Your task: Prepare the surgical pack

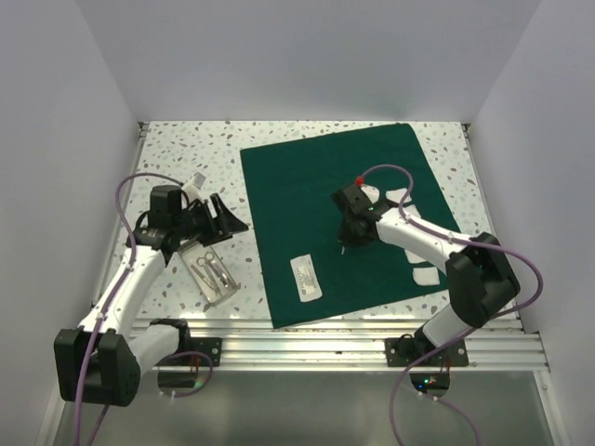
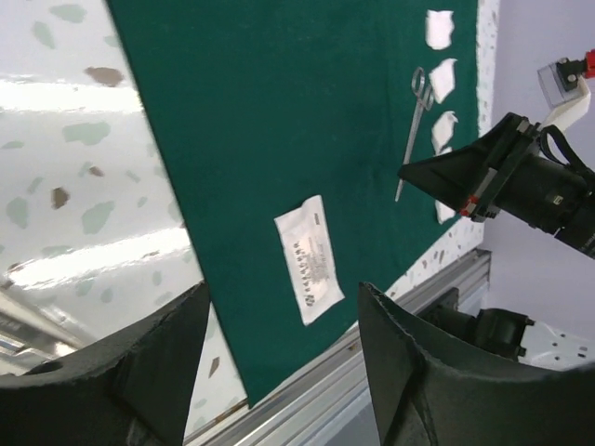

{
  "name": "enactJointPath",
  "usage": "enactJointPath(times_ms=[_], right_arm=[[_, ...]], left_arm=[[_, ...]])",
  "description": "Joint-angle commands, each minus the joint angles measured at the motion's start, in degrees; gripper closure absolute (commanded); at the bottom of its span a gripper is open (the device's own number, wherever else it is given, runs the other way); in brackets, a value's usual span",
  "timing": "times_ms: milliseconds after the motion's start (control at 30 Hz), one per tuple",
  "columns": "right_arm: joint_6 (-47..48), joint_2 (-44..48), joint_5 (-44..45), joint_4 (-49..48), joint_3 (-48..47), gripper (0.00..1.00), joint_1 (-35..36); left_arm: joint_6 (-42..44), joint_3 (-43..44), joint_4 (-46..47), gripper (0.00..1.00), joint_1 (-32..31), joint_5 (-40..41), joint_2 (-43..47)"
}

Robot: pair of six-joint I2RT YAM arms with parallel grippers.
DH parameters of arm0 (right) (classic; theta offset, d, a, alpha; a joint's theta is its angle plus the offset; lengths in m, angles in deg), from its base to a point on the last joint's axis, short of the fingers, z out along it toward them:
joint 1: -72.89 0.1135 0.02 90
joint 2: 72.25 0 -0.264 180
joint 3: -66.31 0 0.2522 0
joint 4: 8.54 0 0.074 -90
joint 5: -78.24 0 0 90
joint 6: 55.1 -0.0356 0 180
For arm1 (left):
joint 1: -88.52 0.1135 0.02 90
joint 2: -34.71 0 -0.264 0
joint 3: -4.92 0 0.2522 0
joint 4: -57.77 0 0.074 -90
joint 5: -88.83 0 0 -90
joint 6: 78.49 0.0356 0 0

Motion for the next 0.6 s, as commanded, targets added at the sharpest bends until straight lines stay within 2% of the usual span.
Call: enactJointPath(times_ms=[0, 67, 133, 167, 267, 400, 567], right_arm=[[20.1, 4.6, -8.7, -9.5, 0.7, 1.00, 0.5], [27.1, 5.1, -13.8, -10.5, 0.5, 1.00, 0.7], [30.2, 6.3, -19.5, -10.6, 0.1, 1.00, 1.3], [32.3, 6.9, -21.8, -10.8, 0.0, 1.00, 1.8], [33.9, 8.6, -28.5, -11.3, -0.3, 1.00, 3.5], [34.8, 10.2, -31.4, -11.8, -0.9, 1.00, 6.0], [34.4, 11.5, -35.8, -13.6, -0.6, 1.00, 6.8]], left_arm=[[-3.6, -0.1, 9.0, 0.30, -3.1, -5.7, -1.9], [-7.6, -1.7, 15.8, 0.28, -7.2, -7.7, -3.2], [-10.8, -3.4, 21.8, 0.27, -11.5, -8.2, -5.3], [-13.9, -5.1, 28.4, 0.27, -12.7, -7.7, -6.0], [-17.6, -6.4, 36.1, 0.27, -18.1, -3.5, -7.9], [-19.9, -5.1, 37.9, 0.28, -22.7, 2.3, -11.8], [-25.1, -5.0, 43.0, 0.30, -26.0, 3.2, -16.3]])
